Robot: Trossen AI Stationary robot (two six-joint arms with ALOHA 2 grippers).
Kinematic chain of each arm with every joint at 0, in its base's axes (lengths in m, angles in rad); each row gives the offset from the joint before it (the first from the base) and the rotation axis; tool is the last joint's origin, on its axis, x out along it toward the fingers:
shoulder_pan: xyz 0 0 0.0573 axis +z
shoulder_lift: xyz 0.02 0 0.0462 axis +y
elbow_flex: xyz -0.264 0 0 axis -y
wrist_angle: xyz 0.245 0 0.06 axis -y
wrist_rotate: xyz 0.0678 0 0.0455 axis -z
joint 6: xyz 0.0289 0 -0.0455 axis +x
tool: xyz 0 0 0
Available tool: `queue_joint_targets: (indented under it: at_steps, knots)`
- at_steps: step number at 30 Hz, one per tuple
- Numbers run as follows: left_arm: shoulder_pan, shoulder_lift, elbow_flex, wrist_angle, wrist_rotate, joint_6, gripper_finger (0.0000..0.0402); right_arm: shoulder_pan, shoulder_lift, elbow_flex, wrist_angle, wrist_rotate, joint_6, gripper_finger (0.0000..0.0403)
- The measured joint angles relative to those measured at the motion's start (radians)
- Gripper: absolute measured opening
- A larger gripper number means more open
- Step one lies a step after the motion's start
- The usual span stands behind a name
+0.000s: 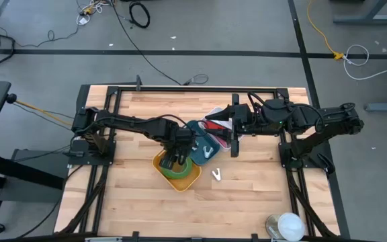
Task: Pick and place Stapler, Stapler remover, tape
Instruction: Put the purple staple remover into the blue bin
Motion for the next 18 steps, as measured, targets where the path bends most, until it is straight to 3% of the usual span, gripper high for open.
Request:
queue_joint_targets:
  at_steps: [11,18]
  knots:
    - [-0.006,0.0,0.001,-0.019,0.001,-0.007,0.0208,0.0,0.0,0.0,-0.005,0.0,0.0,0.019]
    - [-0.015,-0.009,0.108,-0.126,0.003,-0.113,0.0201,0.0,0.0,0.0,-0.087,0.0,0.0,0.019]
